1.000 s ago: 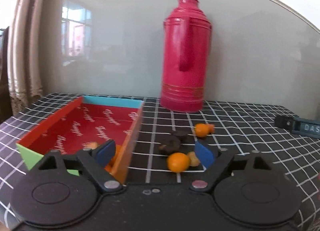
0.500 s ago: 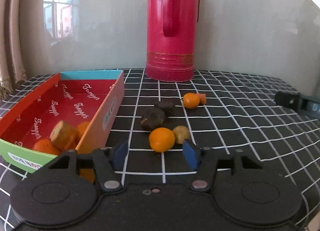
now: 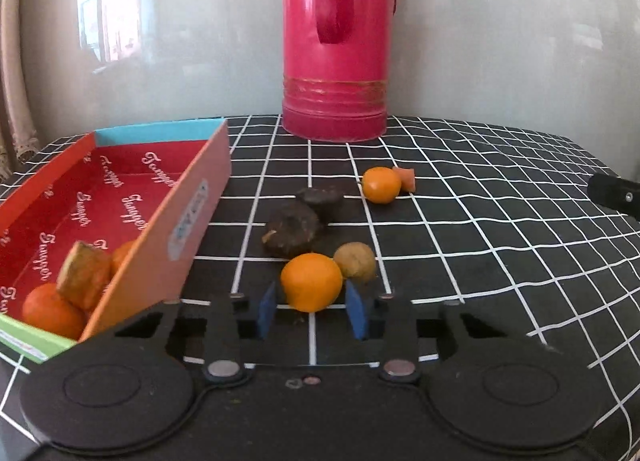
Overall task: Organize fruits
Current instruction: 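Move the left tool to an orange and grasp it, then carry the orange with the left tool into the box and release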
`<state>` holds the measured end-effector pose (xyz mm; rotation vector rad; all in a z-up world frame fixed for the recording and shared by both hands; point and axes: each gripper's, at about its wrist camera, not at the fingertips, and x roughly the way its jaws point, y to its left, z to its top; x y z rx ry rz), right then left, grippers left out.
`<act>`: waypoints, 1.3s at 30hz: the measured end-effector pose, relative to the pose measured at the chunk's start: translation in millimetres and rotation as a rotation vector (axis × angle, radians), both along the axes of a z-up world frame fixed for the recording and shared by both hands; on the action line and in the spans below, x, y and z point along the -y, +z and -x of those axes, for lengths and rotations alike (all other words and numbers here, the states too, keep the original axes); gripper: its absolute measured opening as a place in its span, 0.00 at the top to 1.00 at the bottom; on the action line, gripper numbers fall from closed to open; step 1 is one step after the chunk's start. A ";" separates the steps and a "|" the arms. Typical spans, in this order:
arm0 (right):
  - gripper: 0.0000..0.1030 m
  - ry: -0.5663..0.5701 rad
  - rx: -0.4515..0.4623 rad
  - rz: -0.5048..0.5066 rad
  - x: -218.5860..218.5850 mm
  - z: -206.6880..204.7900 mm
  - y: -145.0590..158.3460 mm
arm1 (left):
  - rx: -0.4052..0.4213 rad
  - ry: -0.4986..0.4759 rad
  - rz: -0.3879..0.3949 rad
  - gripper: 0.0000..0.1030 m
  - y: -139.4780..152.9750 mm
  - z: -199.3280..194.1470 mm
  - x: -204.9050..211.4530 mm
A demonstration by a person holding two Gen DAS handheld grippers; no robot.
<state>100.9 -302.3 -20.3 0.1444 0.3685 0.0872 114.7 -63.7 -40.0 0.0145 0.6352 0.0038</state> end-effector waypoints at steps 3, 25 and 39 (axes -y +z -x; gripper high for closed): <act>0.00 -0.012 -0.007 -0.003 4.3 -0.6 -1.0 | 0.001 -0.004 -0.001 0.78 -0.8 -1.1 1.3; 0.00 0.044 -0.037 -0.007 -34.1 -3.2 -2.7 | 0.229 0.066 -0.051 0.78 47.5 59.4 -44.7; 0.00 0.135 -0.053 0.024 -65.9 -5.3 -4.1 | 0.248 0.317 -0.067 0.13 50.2 68.3 -117.5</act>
